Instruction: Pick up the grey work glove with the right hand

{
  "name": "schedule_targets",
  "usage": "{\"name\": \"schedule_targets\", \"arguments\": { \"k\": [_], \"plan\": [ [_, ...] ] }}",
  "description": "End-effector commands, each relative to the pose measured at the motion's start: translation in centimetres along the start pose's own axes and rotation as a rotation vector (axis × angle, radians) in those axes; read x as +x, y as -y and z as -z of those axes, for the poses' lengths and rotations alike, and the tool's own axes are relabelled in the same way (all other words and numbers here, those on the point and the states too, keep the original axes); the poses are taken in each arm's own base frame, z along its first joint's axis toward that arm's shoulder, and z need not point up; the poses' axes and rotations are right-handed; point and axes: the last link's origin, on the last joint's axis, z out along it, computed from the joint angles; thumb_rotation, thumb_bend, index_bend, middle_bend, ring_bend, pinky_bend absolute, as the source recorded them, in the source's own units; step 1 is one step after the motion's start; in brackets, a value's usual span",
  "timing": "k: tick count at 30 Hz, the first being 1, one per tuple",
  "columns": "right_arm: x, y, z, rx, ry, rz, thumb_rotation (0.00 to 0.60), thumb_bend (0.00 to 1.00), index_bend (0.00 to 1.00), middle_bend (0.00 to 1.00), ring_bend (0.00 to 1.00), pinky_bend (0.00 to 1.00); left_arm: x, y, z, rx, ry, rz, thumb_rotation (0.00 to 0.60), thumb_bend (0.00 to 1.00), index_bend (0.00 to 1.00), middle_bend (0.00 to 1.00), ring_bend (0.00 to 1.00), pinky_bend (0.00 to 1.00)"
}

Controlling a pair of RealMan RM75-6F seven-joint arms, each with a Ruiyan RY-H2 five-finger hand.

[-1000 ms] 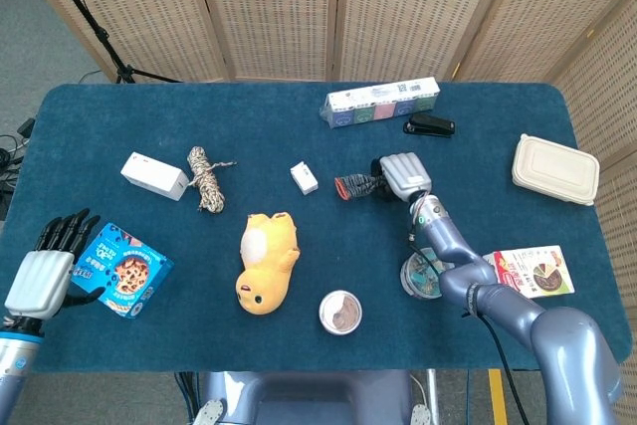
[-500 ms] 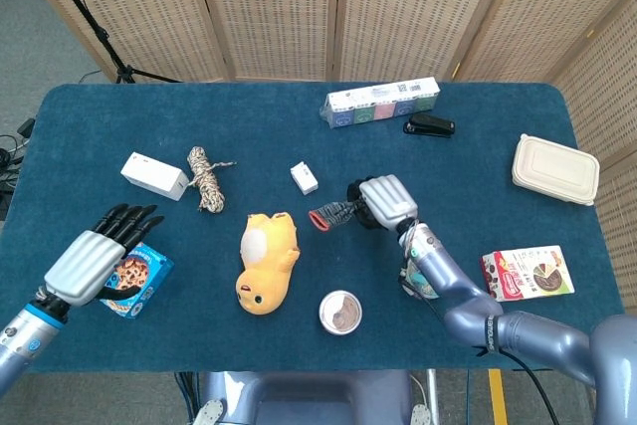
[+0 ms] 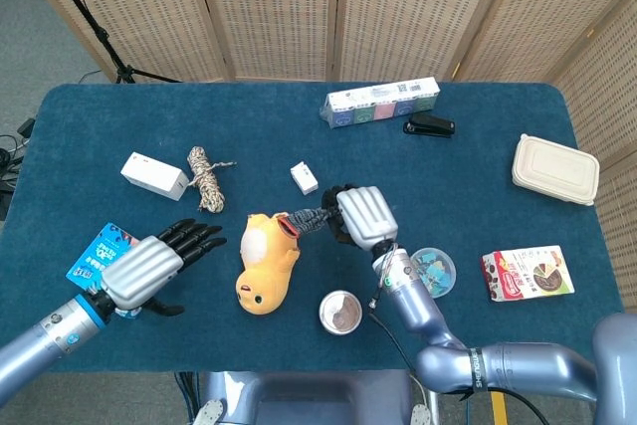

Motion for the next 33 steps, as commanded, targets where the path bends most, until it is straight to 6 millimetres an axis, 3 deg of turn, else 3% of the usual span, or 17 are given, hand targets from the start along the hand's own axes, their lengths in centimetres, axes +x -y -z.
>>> {"name": "schedule_targets", "arguments": {
  "k": [1, 15, 33],
  "plan": [
    [-0.2, 0.9, 0.0, 0.004, 0.0, -0.018, 0.6, 0.59, 0.47, 0.43, 0.39, 0.52, 0.3, -0.8, -0.7, -0.019, 0.009, 0.018, 0.6, 0.0, 0.0, 0.0, 0.0, 0.0],
    [-0.6, 2.8, 1.3, 0.029, -0.034, -0.096, 0.6, 0.59, 0.47, 0.43, 0.39, 0.52, 0.6, -2.7, -3.9, -0.049, 0.033, 0.05, 0.6, 0.0, 0.0, 0.0, 0.0, 0.0],
    [-1.4, 3.3, 1.2, 0.031, -0.042, -0.123, 0.6, 0.59, 0.46, 0.42, 0.39, 0.52, 0.6, -2.8, -4.6, -0.017, 0.036, 0.068, 0.6, 0.0, 0.0, 0.0, 0.0, 0.0]
  ]
}}
